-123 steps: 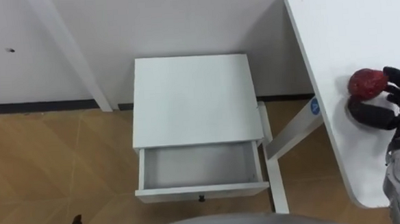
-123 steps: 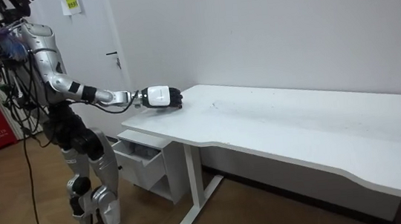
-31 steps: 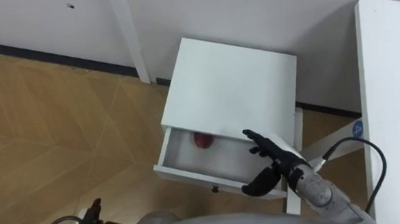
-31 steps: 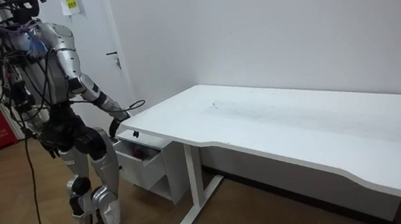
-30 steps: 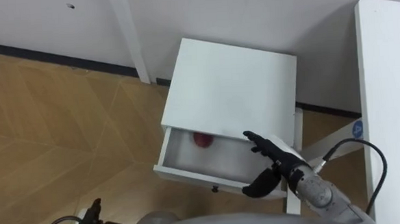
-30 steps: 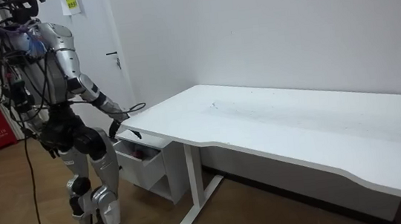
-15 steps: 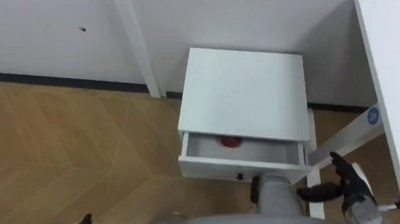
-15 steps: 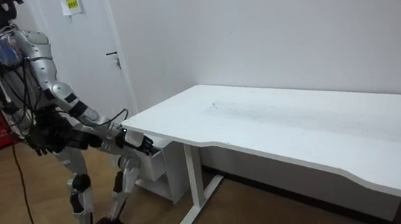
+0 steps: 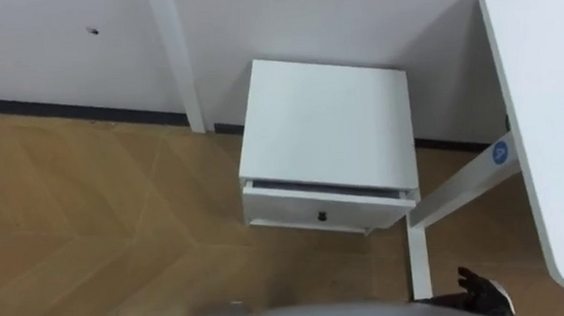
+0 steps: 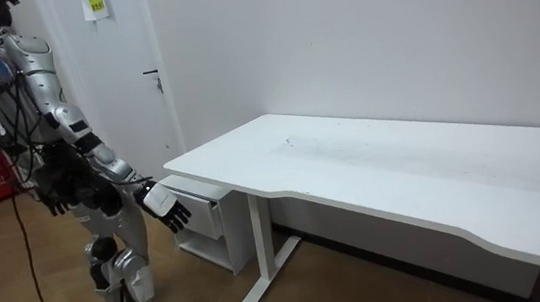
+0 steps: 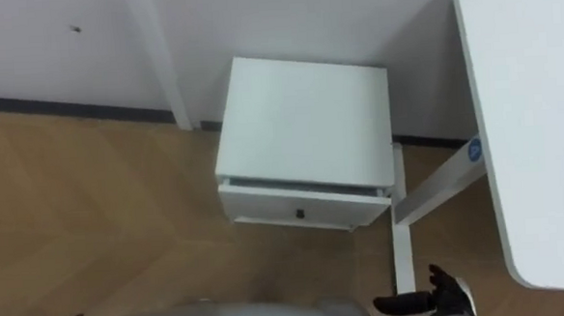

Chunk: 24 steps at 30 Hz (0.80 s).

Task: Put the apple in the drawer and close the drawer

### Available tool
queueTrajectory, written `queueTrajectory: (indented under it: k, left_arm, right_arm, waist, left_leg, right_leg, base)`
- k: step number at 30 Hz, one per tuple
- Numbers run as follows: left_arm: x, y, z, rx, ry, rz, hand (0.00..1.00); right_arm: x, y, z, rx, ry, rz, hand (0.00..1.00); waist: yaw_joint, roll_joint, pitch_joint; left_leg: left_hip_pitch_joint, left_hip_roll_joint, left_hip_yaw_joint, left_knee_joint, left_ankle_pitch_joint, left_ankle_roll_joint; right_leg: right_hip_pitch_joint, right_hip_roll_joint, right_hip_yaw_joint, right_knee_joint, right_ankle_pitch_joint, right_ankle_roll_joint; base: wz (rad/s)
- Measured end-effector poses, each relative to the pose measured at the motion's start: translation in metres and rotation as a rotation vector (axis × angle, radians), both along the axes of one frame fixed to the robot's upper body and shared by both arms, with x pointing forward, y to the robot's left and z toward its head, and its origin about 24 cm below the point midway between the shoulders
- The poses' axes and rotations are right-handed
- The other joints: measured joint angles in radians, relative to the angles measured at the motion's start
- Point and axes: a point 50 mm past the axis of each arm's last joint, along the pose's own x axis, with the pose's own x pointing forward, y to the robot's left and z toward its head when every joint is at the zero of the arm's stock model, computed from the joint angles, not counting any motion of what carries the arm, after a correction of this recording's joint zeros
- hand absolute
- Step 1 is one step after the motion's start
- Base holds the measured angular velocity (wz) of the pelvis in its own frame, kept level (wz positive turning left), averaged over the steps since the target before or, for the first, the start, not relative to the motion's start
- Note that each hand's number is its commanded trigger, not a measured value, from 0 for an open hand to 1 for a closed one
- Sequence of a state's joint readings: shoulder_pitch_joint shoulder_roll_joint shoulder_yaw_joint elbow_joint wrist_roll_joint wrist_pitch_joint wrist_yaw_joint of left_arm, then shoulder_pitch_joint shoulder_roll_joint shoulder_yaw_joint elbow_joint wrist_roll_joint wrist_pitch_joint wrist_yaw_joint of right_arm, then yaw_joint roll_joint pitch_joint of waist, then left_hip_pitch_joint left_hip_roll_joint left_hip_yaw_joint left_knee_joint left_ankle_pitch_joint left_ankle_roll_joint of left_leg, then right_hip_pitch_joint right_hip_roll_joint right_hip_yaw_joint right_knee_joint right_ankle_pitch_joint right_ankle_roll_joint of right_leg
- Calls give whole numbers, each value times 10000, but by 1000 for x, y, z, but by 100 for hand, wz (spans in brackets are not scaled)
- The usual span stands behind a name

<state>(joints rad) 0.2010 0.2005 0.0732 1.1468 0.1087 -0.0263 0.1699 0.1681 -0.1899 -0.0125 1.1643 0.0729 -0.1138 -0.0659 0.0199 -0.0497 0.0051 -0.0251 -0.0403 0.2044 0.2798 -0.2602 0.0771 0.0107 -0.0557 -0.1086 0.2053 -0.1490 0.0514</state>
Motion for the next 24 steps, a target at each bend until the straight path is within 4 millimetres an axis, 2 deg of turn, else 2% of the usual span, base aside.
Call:
queueTrajectory:
  k: [1, 3, 6, 8, 15, 21, 24]
  left_arm:
    - [3, -1, 0, -29, -53, 7, 0]
    - [10, -2, 0, -84, -255, 118, 0]
    - [15, -7, -1, -244, -408, 227, 0]
    - [21, -11, -2, -428, -585, 261, 0]
    - [24, -11, -1, -427, -817, 207, 0]
    - [19, -10, -2, -410, -673, 252, 0]
    - [18, -10, -2, -407, -651, 265, 0]
  right_arm:
    - [-1, 1, 0, 72, 37, 21, 0]
    - [-2, 3, -2, 262, 160, 30, 0]
    - [-2, 2, -2, 262, 233, -34, 0]
    - [-3, 2, -3, 316, 283, -97, 0]
    - [-8, 6, -5, 657, 471, -188, 0]
    - [-13, 7, -6, 870, 790, -309, 0]
    - [-12, 7, -6, 887, 766, -353, 0]
  waist:
    - [-9, 13, -4]
    - [-75, 103, -20]
    - [-154, 200, -10]
    - [-173, 340, -7]
    - [-186, 320, 4]
    - [-184, 199, 18]
    - [-185, 206, 17]
  left_leg:
    - [16, 25, 3, -82, 33, 32]
    - [43, 98, -2, -205, 220, 365]
    - [52, 123, -30, -284, 247, 350]
    - [235, 122, -17, -531, 285, 287]
    - [584, 119, 87, -845, 304, 249]
    - [694, 113, 140, -935, 303, 250]
    - [700, 113, 142, -935, 303, 250]
  right_leg:
    - [83, 47, -30, -148, 21, -8]
    - [103, 105, -59, -330, 51, -58]
    - [108, 136, -74, -390, 20, -117]
    - [194, 161, -62, -467, 9, -134]
    - [409, 253, -42, -560, -19, -173]
    - [434, 257, -37, -533, -19, -174]
    - [438, 258, -38, -536, -19, -174]
  base:
    - [0]
    - [0]
    - [3]
    - [-5]
    - [-4]
    - [-4]
    - [0]
